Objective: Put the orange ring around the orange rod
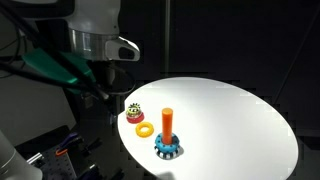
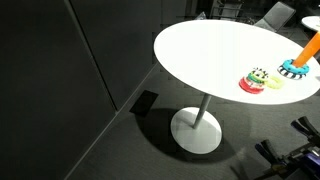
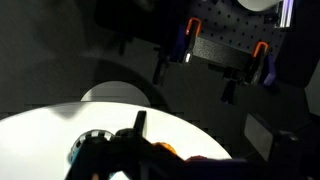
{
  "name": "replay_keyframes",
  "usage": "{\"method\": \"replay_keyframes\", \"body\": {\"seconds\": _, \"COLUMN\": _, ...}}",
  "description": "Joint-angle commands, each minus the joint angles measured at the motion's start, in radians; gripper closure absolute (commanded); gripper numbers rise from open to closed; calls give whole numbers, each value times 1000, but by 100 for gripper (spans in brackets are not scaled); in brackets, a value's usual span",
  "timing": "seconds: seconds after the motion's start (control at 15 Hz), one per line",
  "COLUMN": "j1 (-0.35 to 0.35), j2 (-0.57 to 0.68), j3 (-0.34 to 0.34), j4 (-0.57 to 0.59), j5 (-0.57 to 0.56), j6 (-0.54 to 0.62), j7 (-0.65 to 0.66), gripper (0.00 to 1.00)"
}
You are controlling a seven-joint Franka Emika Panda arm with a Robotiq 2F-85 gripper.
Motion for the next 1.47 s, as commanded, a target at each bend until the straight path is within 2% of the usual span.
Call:
{"method": "replay_keyframes", "body": {"seconds": 0.0, "j1": -25, "j2": 27, "j3": 32, "j4": 8, "j5": 16, "j6": 18, "j7": -3, "gripper": 0}}
{"method": "replay_keyframes", "body": {"seconds": 0.53, "j1": -11, "j2": 103, "j3": 91, "j4": 5, "j5": 48, "j6": 151, "j7": 43, "gripper": 0}}
{"method": "replay_keyframes", "body": {"seconds": 1.07, "j1": -23, "j2": 198, "j3": 167, "j4": -50, "j5": 55, "j6": 395, "j7": 251, "gripper": 0}}
{"method": "replay_keyframes", "body": {"seconds": 1.2, "j1": -24, "j2": 217, "j3": 178, "j4": -53, "j5": 56, "j6": 413, "j7": 282, "gripper": 0}}
{"method": "replay_keyframes", "body": {"seconds": 1.27, "j1": -18, "j2": 207, "j3": 169, "j4": -47, "j5": 58, "j6": 388, "j7": 242, "gripper": 0}}
{"method": "replay_keyframes", "body": {"seconds": 1.4, "j1": -19, "j2": 220, "j3": 177, "j4": -50, "j5": 58, "j6": 399, "j7": 260, "gripper": 0}}
